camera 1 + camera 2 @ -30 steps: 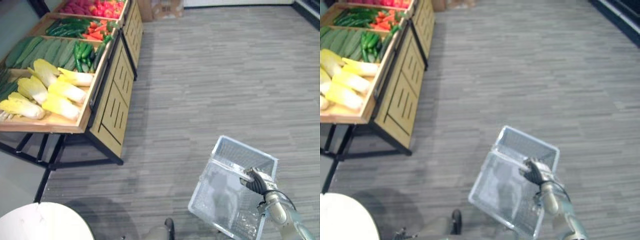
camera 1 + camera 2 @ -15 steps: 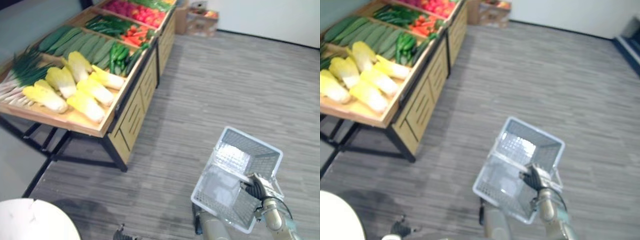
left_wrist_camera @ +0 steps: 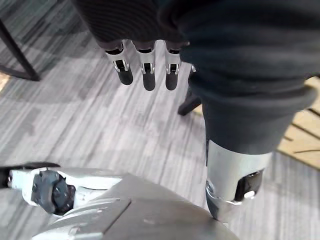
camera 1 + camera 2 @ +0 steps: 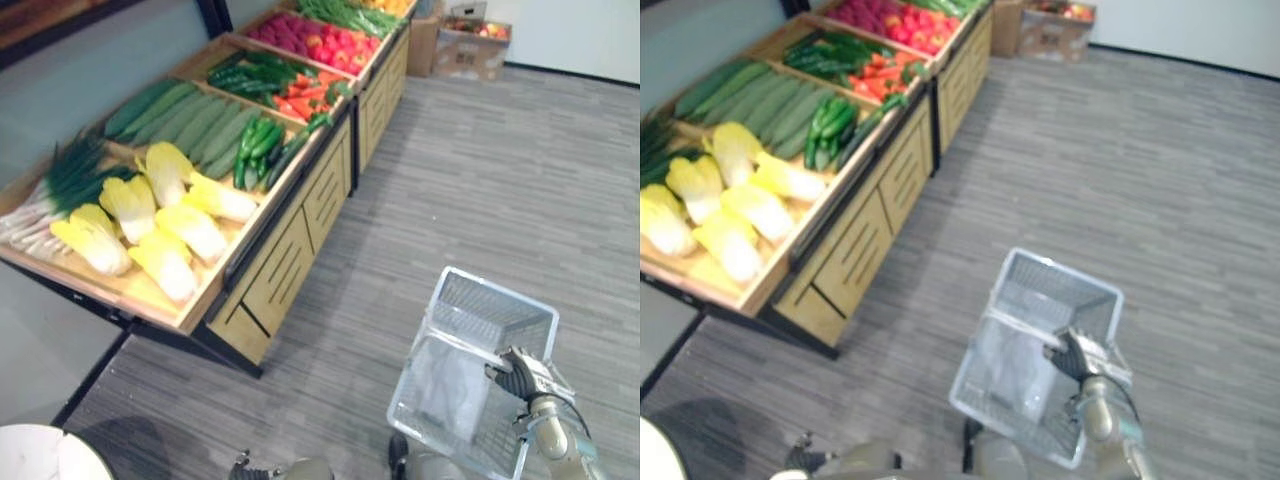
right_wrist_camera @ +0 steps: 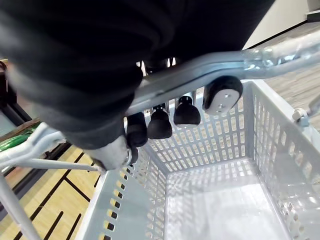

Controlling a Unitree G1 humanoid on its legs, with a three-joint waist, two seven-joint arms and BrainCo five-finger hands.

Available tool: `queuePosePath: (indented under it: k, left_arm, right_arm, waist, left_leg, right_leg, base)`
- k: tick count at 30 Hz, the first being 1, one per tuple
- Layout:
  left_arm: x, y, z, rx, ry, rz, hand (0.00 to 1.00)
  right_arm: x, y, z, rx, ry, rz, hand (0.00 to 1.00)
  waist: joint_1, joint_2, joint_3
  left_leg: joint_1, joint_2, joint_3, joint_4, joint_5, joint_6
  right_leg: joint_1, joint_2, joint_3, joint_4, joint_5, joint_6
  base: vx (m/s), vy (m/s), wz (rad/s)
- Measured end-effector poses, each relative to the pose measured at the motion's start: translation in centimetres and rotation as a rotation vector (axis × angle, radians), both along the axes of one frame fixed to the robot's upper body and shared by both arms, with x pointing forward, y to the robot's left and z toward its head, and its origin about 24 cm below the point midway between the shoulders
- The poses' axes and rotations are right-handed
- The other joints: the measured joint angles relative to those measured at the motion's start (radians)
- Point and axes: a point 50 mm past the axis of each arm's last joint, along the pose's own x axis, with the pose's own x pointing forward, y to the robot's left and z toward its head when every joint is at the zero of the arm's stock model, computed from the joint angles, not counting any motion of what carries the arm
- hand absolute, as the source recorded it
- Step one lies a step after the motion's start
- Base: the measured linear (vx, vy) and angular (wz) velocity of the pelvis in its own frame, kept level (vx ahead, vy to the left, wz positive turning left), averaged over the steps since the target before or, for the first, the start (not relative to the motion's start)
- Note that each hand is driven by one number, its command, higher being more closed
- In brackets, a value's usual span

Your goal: Pick vegetable in the basket

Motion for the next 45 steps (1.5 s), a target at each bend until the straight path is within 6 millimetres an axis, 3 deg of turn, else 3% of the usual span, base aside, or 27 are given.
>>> queuePosePath:
  k: [2,4,6,7,8,9,11,14,16,18,20,21,23,24,26,27,28,32,34,36,37,38,39,41,42,44,45]
  left_arm:
    - [0.1,0.1,0.1,0.006,-0.008,0.009,0.00]
    - [0.1,0.1,0.1,0.010,-0.005,0.011,0.00]
    - [0.1,0.0,0.0,0.007,-0.002,0.008,0.00]
    - [0.1,-0.4,-0.1,-0.001,0.006,0.002,0.00]
    - [-0.4,-1.0,-0.3,-0.015,0.024,0.003,0.00]
    - [-0.3,-1.0,-0.3,-0.016,0.028,0.000,0.00]
    - [-0.2,0.1,-0.1,0.027,0.035,-0.031,0.00]
    - [-0.7,-0.1,-0.2,0.024,0.051,-0.040,0.00]
    - [-0.9,-0.1,-0.3,0.025,0.057,-0.045,0.00]
    - [-1.1,-0.1,-0.3,0.025,0.065,-0.047,0.00]
    - [-1.8,-0.1,-0.5,0.025,0.091,-0.054,0.00]
    - [-2.1,0.1,-0.5,0.035,0.111,-0.081,0.00]
    - [-2.1,0.5,-0.4,0.054,0.124,-0.120,0.00]
    - [-1.9,0.8,-0.4,0.063,0.122,-0.126,0.00]
    - [-1.9,1.7,-0.1,0.085,0.121,-0.116,0.00]
    - [-1.6,2.1,0.0,0.094,0.113,-0.107,0.00]
    - [-1.4,2.1,0.1,0.091,0.104,-0.088,0.00]
    - [0.4,2.6,0.7,0.102,0.037,-0.058,0.00]
    - [0.4,3.0,0.8,0.114,0.036,-0.052,0.00]
    - [0.2,3.7,0.9,0.135,0.044,-0.047,0.00]
    - [0.0,4.3,1.0,0.152,0.051,-0.037,0.00]
    - [-0.1,4.1,0.9,0.145,0.049,0.003,0.00]
    - [-0.5,3.2,0.5,0.116,0.058,0.022,0.00]
    - [-1.3,1.7,-0.2,0.067,0.084,0.058,0.00]
    - [-1.8,1.3,-0.4,0.054,0.098,0.066,0.00]
    - [-2.0,1.2,-0.4,0.050,0.101,0.082,0.00]
    - [-2.2,1.1,-0.5,0.042,0.100,0.105,0.00]
  right_arm:
    - [-0.4,-0.3,-0.4,-0.002,0.018,-0.019,1.00]
    - [-1.3,-0.7,-1.0,-0.001,0.047,-0.042,1.00]
    - [-1.9,-1.0,-1.3,0.000,0.063,-0.067,1.00]
    - [-2.3,-1.4,-1.4,-0.007,0.074,-0.083,1.00]
    - [-2.5,-1.8,-1.4,-0.019,0.085,-0.091,1.00]
    - [-2.5,-1.5,-1.9,-0.006,0.099,-0.098,1.00]
    - [-2.3,-0.7,-2.2,0.017,0.100,-0.087,1.00]
    - [-1.8,-0.3,-2.1,0.022,0.089,-0.064,1.00]
    - [-1.2,0.3,-1.9,0.031,0.072,-0.037,1.00]
    - [-1.2,0.5,-2.0,0.035,0.072,-0.030,1.00]
    - [-0.6,0.5,-1.7,0.034,0.050,-0.027,1.00]
    - [-0.6,0.6,-1.7,0.036,0.051,-0.026,1.00]
    - [-0.8,0.9,-2.0,0.048,0.062,-0.037,1.00]
    - [-1.2,1.1,-2.5,0.060,0.082,-0.044,1.00]
    - [-1.7,2.0,-3.2,0.090,0.108,-0.041,1.00]
    - [-1.7,2.4,-3.4,0.104,0.113,-0.041,1.00]
    - [-1.8,2.4,-3.5,0.106,0.117,-0.044,1.00]
    - [-1.7,2.2,-3.4,0.105,0.114,-0.056,1.00]
    - [-1.5,2.3,-3.4,0.107,0.109,-0.054,1.00]
    - [-1.4,2.5,-3.3,0.112,0.104,-0.052,1.00]
    - [-1.4,2.6,-3.4,0.119,0.104,-0.053,1.00]
    - [-0.8,2.5,-3.3,0.114,0.097,-0.050,1.00]
    - [-0.2,2.3,-3.0,0.104,0.088,-0.046,1.00]
    - [0.0,1.7,-2.9,0.083,0.086,-0.047,1.00]
    - [-0.2,1.4,-2.9,0.074,0.094,-0.049,1.00]
    - [-0.6,1.2,-3.2,0.069,0.107,-0.055,1.00]
    - [-0.7,1.0,-3.3,0.067,0.117,-0.061,1.00]
  waist:
    - [0.000,-0.001,0.001]
    - [-0.005,0.001,-0.001]
    - [-0.007,0.006,-0.004]
    - [-0.008,0.024,-0.007]
    - [-0.006,0.056,-0.015]
    - [-0.006,0.045,-0.014]
    - [0.011,-0.010,-0.011]
    - [0.028,-0.013,-0.011]
    - [0.029,-0.013,-0.016]
    - [0.028,-0.014,-0.018]
    - [0.025,-0.023,-0.020]
    - [0.025,-0.031,-0.028]
    - [0.019,-0.047,-0.029]
    - [0.007,-0.037,-0.036]
    - [-0.003,-0.067,-0.034]
    - [-0.003,-0.081,-0.030]
    - [-0.005,-0.082,-0.031]
    - [-0.003,-0.083,-0.032]
    - [-0.003,-0.081,-0.033]
    - [-0.001,-0.098,-0.042]
    - [0.002,-0.129,-0.053]
    - [0.006,-0.117,-0.055]
    - [0.011,-0.075,-0.050]
    - [0.011,-0.022,-0.044]
    - [0.010,-0.003,-0.046]
    - [0.009,0.008,-0.045]
    - [0.008,-0.002,-0.036]
  left_leg:
    - [-0.045,0.029,0.106,-0.119,-0.025,-0.003]
    - [-0.047,0.041,0.238,-0.413,-0.007,-0.002]
    - [-0.033,0.030,0.275,-0.603,0.057,-0.007]
    - [-0.012,0.016,0.273,-0.750,0.177,-0.020]
    - [0.022,0.021,0.262,-0.841,0.243,0.030]
    - [0.039,0.000,0.264,-0.863,0.242,0.049]
    - [0.047,-0.057,0.271,-0.869,0.214,0.057]
    - [0.061,-0.075,0.290,-0.793,0.137,0.076]
    - [0.066,-0.083,0.302,-0.792,0.111,0.069]
    - [0.082,-0.099,0.308,-0.832,0.103,0.068]
    - [0.125,-0.114,0.321,-0.911,0.104,0.068]
    - [0.164,-0.125,0.319,-0.954,0.107,0.064]
    - [0.210,-0.132,0.278,-0.982,0.108,0.062]
    - [0.223,-0.124,0.238,-0.981,0.110,0.065]
    - [0.223,-0.119,0.211,-0.968,0.114,0.090]
    - [0.221,-0.118,0.184,-0.954,0.110,0.099]
    - [0.214,-0.112,0.157,-0.943,0.102,0.097]
    - [0.182,-0.104,0.057,-0.904,0.090,0.061]
    - [0.165,-0.088,0.004,-0.875,0.079,0.033]
    - [0.149,-0.080,-0.043,-0.869,0.079,-0.009]
    - [0.142,-0.088,-0.070,-0.879,0.087,-0.036]
    - [0.131,-0.055,-0.094,-0.879,0.092,-0.065]
    - [0.117,-0.011,-0.106,-0.882,0.100,-0.083]
    - [0.116,0.056,-0.125,-0.916,0.126,-0.123]
    - [0.117,0.078,-0.137,-0.934,0.152,-0.135]
    - [0.117,0.085,-0.129,-0.939,0.193,-0.126]
    - [0.113,0.083,-0.097,-0.929,0.221,-0.112]
  right_leg:
    - [0.044,-0.021,-0.025,-0.010,-0.012,0.020]
    - [0.089,-0.051,-0.066,-0.033,-0.034,0.049]
    - [0.106,-0.061,-0.090,-0.042,-0.048,0.070]
    - [0.119,-0.056,-0.106,-0.042,-0.064,0.094]
    - [0.137,-0.041,-0.113,-0.042,-0.086,0.115]
    - [0.146,-0.055,-0.116,-0.040,-0.094,0.126]
    - [0.159,-0.104,-0.119,-0.046,-0.110,0.150]
    - [0.195,-0.139,-0.099,-0.042,-0.110,0.153]
    - [0.191,-0.153,-0.086,-0.026,-0.109,0.154]
    - [0.148,-0.171,-0.082,0.051,-0.109,0.183]
    - [0.050,-0.190,-0.053,0.256,-0.101,0.203]
    - [-0.021,-0.205,-0.025,0.418,-0.063,0.242]
    - [-0.108,-0.197,0.034,0.615,0.074,0.245]
    - [-0.142,-0.177,0.060,0.697,0.158,0.248]
    - [-0.180,-0.171,0.074,0.754,0.047,0.236]
    - [-0.192,-0.173,0.069,0.711,-0.023,0.227]
    - [-0.192,-0.172,0.071,0.612,-0.049,0.220]
    - [-0.170,-0.166,0.181,0.282,-0.048,0.215]
    - [-0.159,-0.163,0.202,0.210,-0.046,0.212]
    - [-0.148,-0.167,0.203,0.136,-0.019,0.236]
    - [-0.141,-0.182,0.173,0.091,0.038,0.248]
    - [-0.119,-0.160,0.134,0.063,-0.005,0.240]
    - [-0.113,-0.120,0.104,0.048,0.003,0.227]
    - [-0.101,-0.061,0.048,0.038,0.001,0.207]
    - [-0.089,-0.038,0.012,0.043,-0.011,0.177]
    - [-0.077,-0.029,-0.023,0.060,-0.030,0.147]
    - [-0.071,-0.033,-0.044,0.074,-0.042,0.130]
  base:
    - [0.23,0.005,0.32]
    - [0.26,0.091,0.45]
    - [0.28,0.148,0.48]
    - [0.32,0.198,0.46]
    - [0.32,0.211,0.46]
    - [0.28,0.217,0.35]
    - [0.25,0.187,0.24]
    - [0.20,0.128,-0.05]
    - [0.10,0.097,-0.20]
    - [0.06,0.101,-0.13]
    - [0.03,0.111,-0.04]
    - [0.10,0.104,0.28]
    - [0.16,0.072,0.56]
    - [0.19,0.037,0.81]
    - [0.20,-0.007,0.73]
    - [0.20,-0.070,0.58]
    - [0.19,-0.079,0.58]
    - [0.15,-0.139,0.73]
    - [0.15,-0.294,0.82]
    - [0.15,-0.452,0.83]
    - [0.17,-0.604,0.72]
    - [0.12,-0.526,0.62]
    - [0.07,-0.374,0.40]
    - [0.02,-0.344,0.47]
    - [0.02,-0.348,0.58]
    - [-0.02,-0.272,0.58]
    - [-0.07,-0.236,0.59]
